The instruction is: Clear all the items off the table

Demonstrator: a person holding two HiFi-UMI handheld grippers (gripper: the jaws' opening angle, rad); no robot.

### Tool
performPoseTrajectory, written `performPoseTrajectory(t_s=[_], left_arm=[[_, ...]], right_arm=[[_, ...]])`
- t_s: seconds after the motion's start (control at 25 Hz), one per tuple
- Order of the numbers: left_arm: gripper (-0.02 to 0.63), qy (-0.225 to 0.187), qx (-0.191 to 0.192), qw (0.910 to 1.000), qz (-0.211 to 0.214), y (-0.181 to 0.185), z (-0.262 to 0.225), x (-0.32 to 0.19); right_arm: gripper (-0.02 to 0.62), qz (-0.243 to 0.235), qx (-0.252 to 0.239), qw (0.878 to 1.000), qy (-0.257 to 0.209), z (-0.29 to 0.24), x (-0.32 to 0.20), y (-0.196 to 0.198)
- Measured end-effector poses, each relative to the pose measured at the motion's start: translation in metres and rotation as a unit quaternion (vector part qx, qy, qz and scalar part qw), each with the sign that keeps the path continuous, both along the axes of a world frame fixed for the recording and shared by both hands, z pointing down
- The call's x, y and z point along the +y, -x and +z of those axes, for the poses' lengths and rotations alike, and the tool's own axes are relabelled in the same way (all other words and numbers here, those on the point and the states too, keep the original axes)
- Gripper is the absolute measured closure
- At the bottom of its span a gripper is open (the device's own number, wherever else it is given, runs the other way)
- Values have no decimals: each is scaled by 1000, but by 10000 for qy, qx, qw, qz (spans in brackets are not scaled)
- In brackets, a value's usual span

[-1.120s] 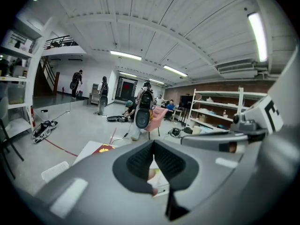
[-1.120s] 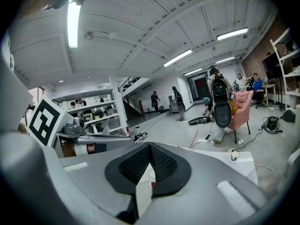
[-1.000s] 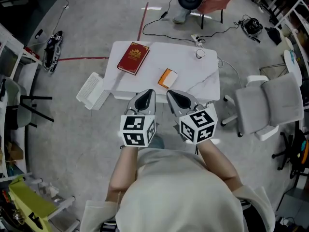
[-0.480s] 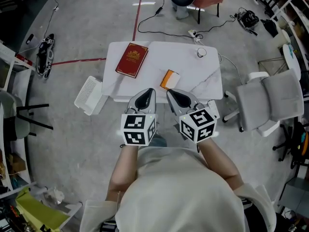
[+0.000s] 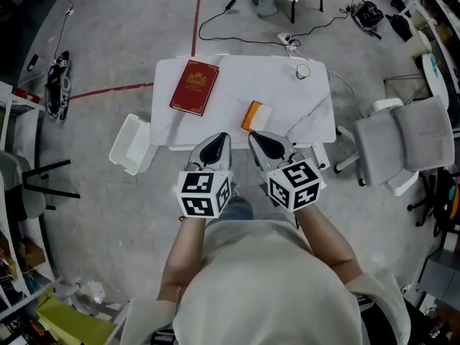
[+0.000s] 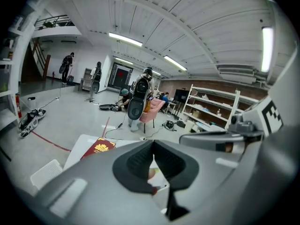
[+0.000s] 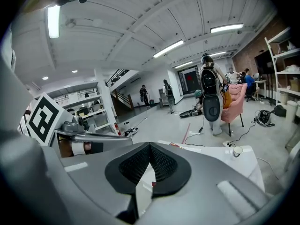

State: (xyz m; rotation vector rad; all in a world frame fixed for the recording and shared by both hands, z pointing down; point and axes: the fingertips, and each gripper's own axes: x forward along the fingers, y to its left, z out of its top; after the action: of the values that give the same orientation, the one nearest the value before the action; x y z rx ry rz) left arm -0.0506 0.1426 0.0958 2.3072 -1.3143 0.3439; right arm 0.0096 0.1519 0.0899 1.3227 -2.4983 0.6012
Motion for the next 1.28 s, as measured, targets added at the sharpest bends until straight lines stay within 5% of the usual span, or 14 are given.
performPoseTrajectory(t_s=[0.52, 1.28], left_arm=[[597, 440, -164, 9985, 274, -9, 52, -21], [597, 1075, -230, 9939, -23, -39, 165, -98]], right_arm=[[598, 572, 79, 9977, 346, 42, -25, -23], [600, 686, 328, 9892, 1253, 172, -93, -70]])
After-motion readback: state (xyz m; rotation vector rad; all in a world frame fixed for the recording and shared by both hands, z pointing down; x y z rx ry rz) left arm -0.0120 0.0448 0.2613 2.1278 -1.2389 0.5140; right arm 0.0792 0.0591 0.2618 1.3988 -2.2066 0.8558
